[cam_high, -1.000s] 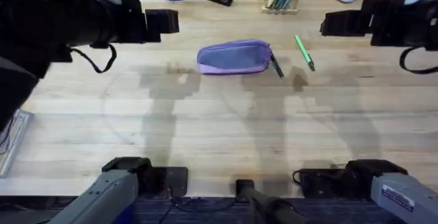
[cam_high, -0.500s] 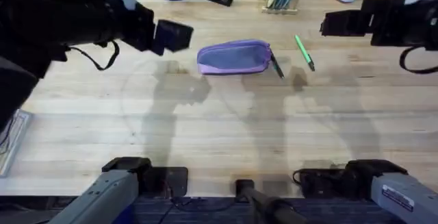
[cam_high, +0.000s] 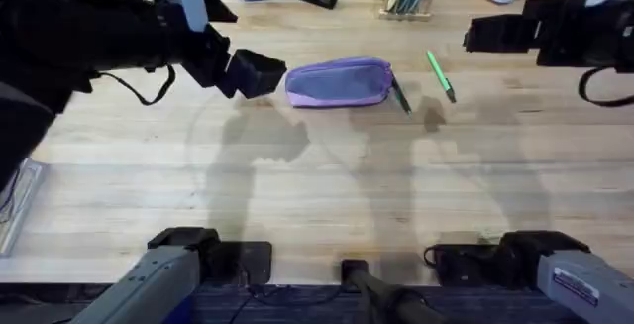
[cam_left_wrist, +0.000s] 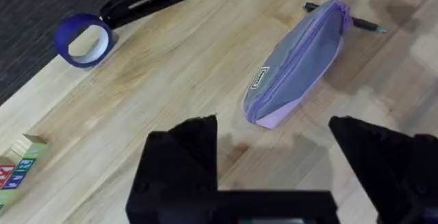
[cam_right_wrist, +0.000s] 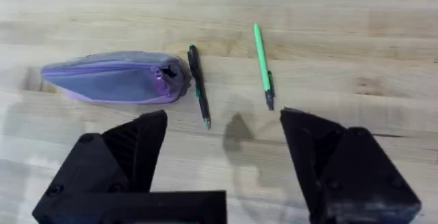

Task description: Unzip the bag, pick up the pens from the table one at a time and place them inside, then zip the bag closed.

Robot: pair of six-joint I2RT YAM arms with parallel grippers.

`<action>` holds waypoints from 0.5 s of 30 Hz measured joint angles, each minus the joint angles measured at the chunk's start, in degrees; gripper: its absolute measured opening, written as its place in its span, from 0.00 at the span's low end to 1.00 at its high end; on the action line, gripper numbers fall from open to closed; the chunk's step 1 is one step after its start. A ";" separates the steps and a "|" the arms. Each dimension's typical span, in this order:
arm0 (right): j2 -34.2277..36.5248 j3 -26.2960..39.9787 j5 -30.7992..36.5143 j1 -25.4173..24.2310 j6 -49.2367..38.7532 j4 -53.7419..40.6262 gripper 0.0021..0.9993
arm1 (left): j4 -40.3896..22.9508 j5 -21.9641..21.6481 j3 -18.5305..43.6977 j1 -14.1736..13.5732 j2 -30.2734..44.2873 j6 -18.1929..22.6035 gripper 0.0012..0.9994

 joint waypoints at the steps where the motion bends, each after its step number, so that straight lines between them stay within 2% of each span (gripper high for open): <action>1: 0.00 0.00 -0.02 0.00 0.00 0.00 1.00 | 0.03 0.00 0.00 0.00 0.02 0.16 0.99; 15: 0.00 0.00 -0.02 0.00 0.00 0.00 1.00 | 0.03 -0.34 0.00 0.00 0.01 0.48 0.99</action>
